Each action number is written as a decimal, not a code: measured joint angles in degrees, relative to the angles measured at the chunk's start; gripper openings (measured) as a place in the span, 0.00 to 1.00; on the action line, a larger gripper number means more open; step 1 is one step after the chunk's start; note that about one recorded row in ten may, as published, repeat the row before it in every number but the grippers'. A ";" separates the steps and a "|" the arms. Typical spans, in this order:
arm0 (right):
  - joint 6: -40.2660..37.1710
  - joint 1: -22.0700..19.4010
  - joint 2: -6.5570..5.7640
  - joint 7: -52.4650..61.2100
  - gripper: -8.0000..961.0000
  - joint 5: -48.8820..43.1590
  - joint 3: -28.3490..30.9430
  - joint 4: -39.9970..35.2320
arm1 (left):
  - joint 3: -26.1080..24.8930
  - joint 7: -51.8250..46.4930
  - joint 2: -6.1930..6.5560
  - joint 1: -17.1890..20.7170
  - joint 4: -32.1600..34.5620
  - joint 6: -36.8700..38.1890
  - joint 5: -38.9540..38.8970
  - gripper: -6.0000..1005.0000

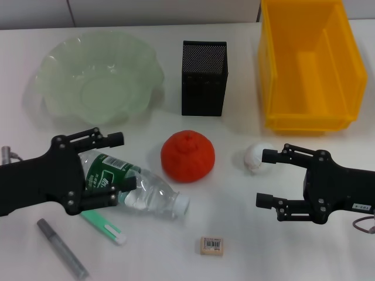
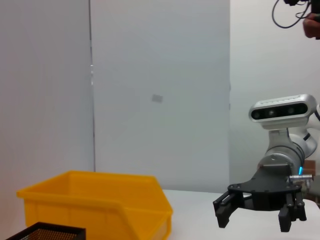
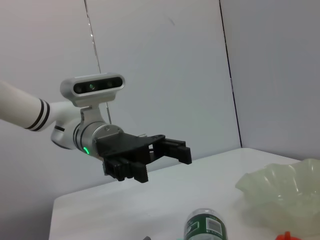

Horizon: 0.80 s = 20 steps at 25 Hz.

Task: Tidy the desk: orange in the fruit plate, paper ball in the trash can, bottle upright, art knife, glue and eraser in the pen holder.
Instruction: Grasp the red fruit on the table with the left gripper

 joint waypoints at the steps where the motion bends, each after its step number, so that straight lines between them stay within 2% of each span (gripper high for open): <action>1: 0.03 -0.03 0.00 0.00 0.87 0.00 0.00 0.00 | 0.20 0.00 -0.02 -0.42 -0.15 -0.10 0.02 0.75; 11: 0.06 -0.15 0.00 0.03 0.86 0.00 -0.03 0.09 | 0.91 0.78 -0.33 -3.03 -1.95 -1.65 -0.57 0.72; 15: 0.12 -1.23 -0.07 0.16 0.86 0.00 0.03 0.28 | 2.11 2.18 -0.41 -7.70 -6.38 -7.10 -0.75 0.71; 20: 0.18 -3.62 -0.34 0.15 0.85 0.18 0.60 0.29 | 8.11 1.35 -0.41 -13.36 -10.05 -17.75 -1.39 0.69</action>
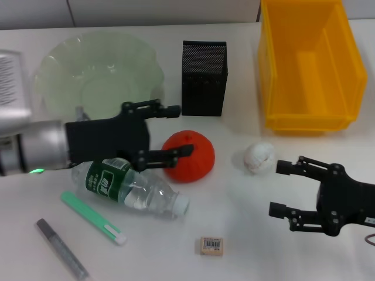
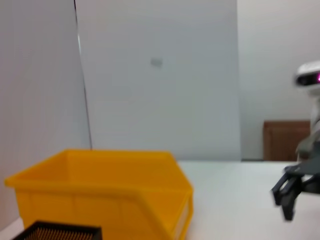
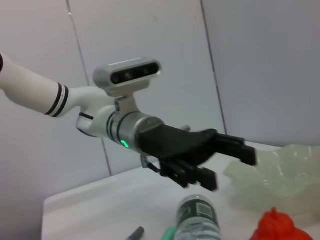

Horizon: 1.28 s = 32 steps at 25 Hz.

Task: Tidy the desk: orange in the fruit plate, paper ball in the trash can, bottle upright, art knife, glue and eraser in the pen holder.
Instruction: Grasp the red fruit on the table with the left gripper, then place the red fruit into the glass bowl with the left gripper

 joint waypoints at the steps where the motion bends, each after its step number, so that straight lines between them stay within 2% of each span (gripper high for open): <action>1: 0.04 -0.32 -0.03 -0.03 0.85 0.00 0.29 -0.01 | 1.40 -0.22 0.00 -0.85 -0.73 -2.02 -0.46 0.69; 8: 0.13 -0.98 -0.04 -0.11 0.85 -0.11 1.22 0.15 | 15.89 -5.17 0.01 -2.08 -1.62 -16.77 -6.47 0.67; 11: 0.14 -0.98 0.00 -0.12 0.84 -0.14 1.24 0.16 | 19.62 -6.89 0.00 -1.88 -1.43 -19.44 -7.73 0.66; 19: 0.13 -0.95 0.08 -0.15 0.83 -0.25 1.25 0.15 | 21.14 -13.06 0.01 -1.93 -0.33 -22.45 -8.53 0.64; 23: 0.16 -0.95 0.08 -0.15 0.83 -0.27 1.25 0.15 | 23.18 -14.15 0.00 -1.76 0.76 -21.98 -8.57 0.50; 27: 0.32 -0.94 0.08 -0.15 0.83 -0.27 1.29 0.15 | 23.95 -14.86 0.01 -0.26 4.60 -18.30 -9.93 0.36; 32: 0.77 -0.95 0.08 -0.15 0.82 -0.27 1.33 0.15 | 22.16 -14.36 0.64 5.64 13.13 -13.39 -20.00 0.23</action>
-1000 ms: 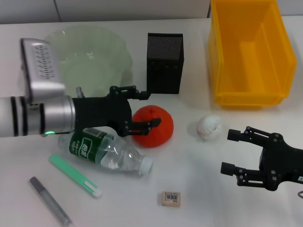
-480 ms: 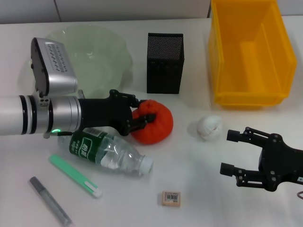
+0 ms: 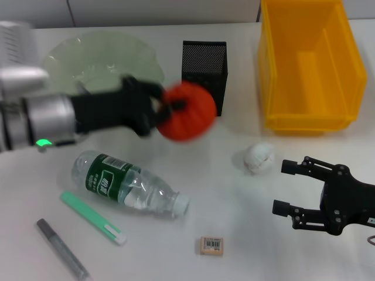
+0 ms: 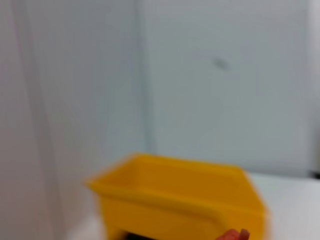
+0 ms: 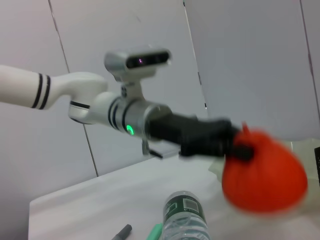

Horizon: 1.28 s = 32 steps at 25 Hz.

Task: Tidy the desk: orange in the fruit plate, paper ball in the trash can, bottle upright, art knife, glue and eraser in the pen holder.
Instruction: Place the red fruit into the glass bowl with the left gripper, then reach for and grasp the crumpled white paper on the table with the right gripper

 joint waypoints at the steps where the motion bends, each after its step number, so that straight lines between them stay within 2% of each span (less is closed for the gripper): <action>1: 0.01 0.02 0.00 0.00 0.82 0.00 0.00 0.00 | -1.34 -0.08 0.03 0.88 1.35 -0.54 -1.35 0.22; 3: 0.02 0.15 0.00 0.00 0.82 0.00 0.00 0.00 | -4.91 -0.88 0.01 1.59 2.15 -2.91 -2.82 0.20; 4: 0.04 0.25 0.00 0.00 0.82 0.00 0.00 0.00 | -4.91 -0.88 0.01 1.59 2.15 -2.91 -2.82 0.19; 5: 0.05 0.30 0.00 0.01 0.82 0.00 0.00 0.00 | -8.61 -3.18 0.04 0.98 0.89 -8.04 -3.56 0.18; 6: 0.05 0.33 0.01 0.01 0.81 0.00 0.00 -0.05 | -9.02 -3.79 0.09 0.53 0.16 -9.73 -3.56 0.14; 9: 0.11 0.37 0.11 1.01 0.81 0.00 0.00 -0.46 | -9.65 -4.85 0.05 -0.66 -2.03 -17.15 -4.19 0.14; 12: 0.14 0.67 0.09 4.11 0.81 0.00 -0.18 -1.94 | -9.28 -4.69 -0.54 -1.05 -3.20 -23.78 -6.36 0.13; 16: 0.02 0.80 0.11 10.61 0.80 0.00 -0.58 -6.70 | -8.34 -4.67 -0.48 -1.46 -4.67 -27.14 -8.22 0.13; 18: -0.33 0.81 0.20 16.13 0.80 -0.62 -0.75 -10.72 | -8.31 -4.52 -0.39 -0.88 -3.99 -25.94 -8.32 0.12; 21: -0.49 1.68 0.32 26.80 0.80 -3.08 -1.69 -18.30 | -8.29 -4.45 -0.22 1.37 -2.10 -21.87 -8.35 0.26; 24: -0.34 3.71 0.43 41.89 0.80 -7.97 -5.51 -29.96 | -8.30 -3.74 -0.18 5.28 0.33 -13.73 -8.07 0.40; 27: -0.23 6.67 0.46 57.88 0.79 -15.27 -11.36 -41.42 | -8.31 -0.95 -0.09 8.40 1.27 -5.54 -8.06 0.54; 30: -0.25 10.43 0.47 70.43 0.79 -24.08 -18.33 -49.42 | -7.80 2.29 0.02 11.04 1.42 3.19 -7.10 0.68; 32: 1.00 15.59 0.49 82.79 0.79 -33.66 -26.64 -52.89 | -7.32 3.45 0.09 12.48 1.42 7.52 -5.74 0.78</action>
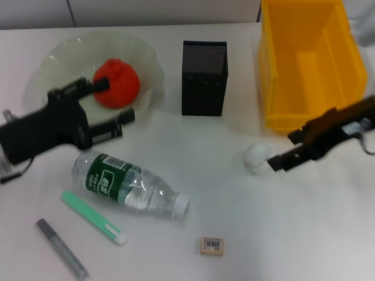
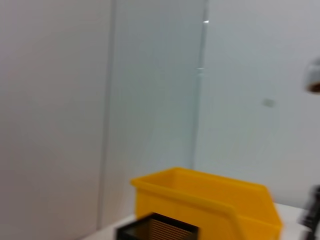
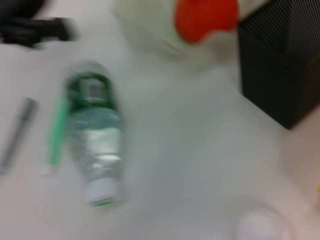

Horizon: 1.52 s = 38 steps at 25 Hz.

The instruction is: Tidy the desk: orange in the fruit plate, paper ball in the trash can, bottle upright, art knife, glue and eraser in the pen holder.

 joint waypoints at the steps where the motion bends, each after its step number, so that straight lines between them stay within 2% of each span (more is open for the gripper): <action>1: 0.00 0.00 0.00 0.00 0.79 0.00 0.00 0.00 | 0.06 0.20 0.01 0.32 -0.05 0.64 0.29 0.82; 2: 1.37 2.57 0.03 4.62 0.78 -3.75 -4.67 0.35 | 0.27 0.95 -0.03 1.01 -0.40 1.94 0.95 0.82; 3: 1.37 2.57 0.03 4.62 0.78 -3.75 -4.67 0.35 | 0.27 0.95 -0.03 1.01 -0.40 1.94 0.95 0.83; 4: 3.45 4.78 0.09 8.27 0.78 -7.15 -9.53 1.81 | 0.33 1.16 -0.06 1.20 -0.64 2.14 1.04 0.83; 5: 3.45 4.78 0.09 8.27 0.78 -7.15 -9.53 1.81 | 0.40 1.41 -0.10 1.36 -1.00 2.29 1.14 0.83; 9: 9.15 7.71 0.30 11.38 0.78 -9.74 -16.17 7.55 | 0.45 1.95 -0.07 1.33 -2.23 2.39 1.27 0.83; 12: 12.96 8.37 0.35 12.88 0.77 -10.72 -18.82 10.23 | 0.44 1.97 -0.07 1.27 -2.27 2.45 1.28 0.83; 19: 17.75 11.13 0.40 13.26 0.77 -10.57 -21.16 18.31 | 0.42 1.99 -0.09 1.19 -2.30 2.50 1.37 0.83; 22: 18.81 11.36 0.47 13.23 0.76 -10.56 -21.30 19.57 | 0.52 2.27 -0.11 1.29 -2.31 2.81 1.38 0.83; 24: 18.86 11.04 0.47 13.23 0.72 -10.56 -21.19 18.83 | 0.57 2.66 -0.11 1.51 -2.31 3.25 1.38 0.83; 25: 18.17 9.29 0.48 13.35 0.69 -10.56 -20.81 14.79 | 0.58 2.70 -0.11 1.53 -2.31 3.39 1.38 0.83; 26: 18.17 9.29 0.48 13.35 0.67 -10.56 -20.81 14.79 | 0.58 2.70 -0.11 1.53 -2.31 3.39 1.38 0.83; 27: 16.37 6.96 0.48 13.50 0.65 -10.47 -19.78 8.81 | 0.59 2.70 -0.10 1.56 -2.31 3.57 1.39 0.83; 29: 15.40 5.98 0.47 13.51 0.60 -10.37 -18.87 6.02 | 0.59 2.71 -0.08 1.57 -2.31 3.78 1.38 0.83; 31: 12.23 3.96 0.47 13.39 0.56 -9.74 -15.11 -0.10 | 0.60 2.71 -0.07 1.59 -2.31 3.87 1.38 0.83; 32: 9.48 2.69 0.47 12.57 0.53 -9.16 -10.41 -5.71 | 0.60 2.71 -0.06 1.60 -2.31 4.05 1.38 0.83; 33: 9.48 2.69 0.47 12.57 0.53 -9.16 -10.41 -5.71 | 0.60 2.71 -0.06 1.60 -2.31 4.05 1.38 0.83; 36: 6.85 1.89 0.39 10.87 0.52 -9.24 -3.21 -10.20 | 0.60 2.71 -0.04 1.64 -2.31 4.44 1.38 0.83; 37: 6.34 1.78 0.24 9.28 0.51 -9.45 1.36 -10.98 | 0.61 2.71 -0.04 1.65 -2.31 4.59 1.37 0.83; 38: 6.34 1.78 0.24 9.28 0.51 -9.45 1.36 -10.98 | 0.61 2.71 -0.04 1.65 -2.31 4.59 1.37 0.83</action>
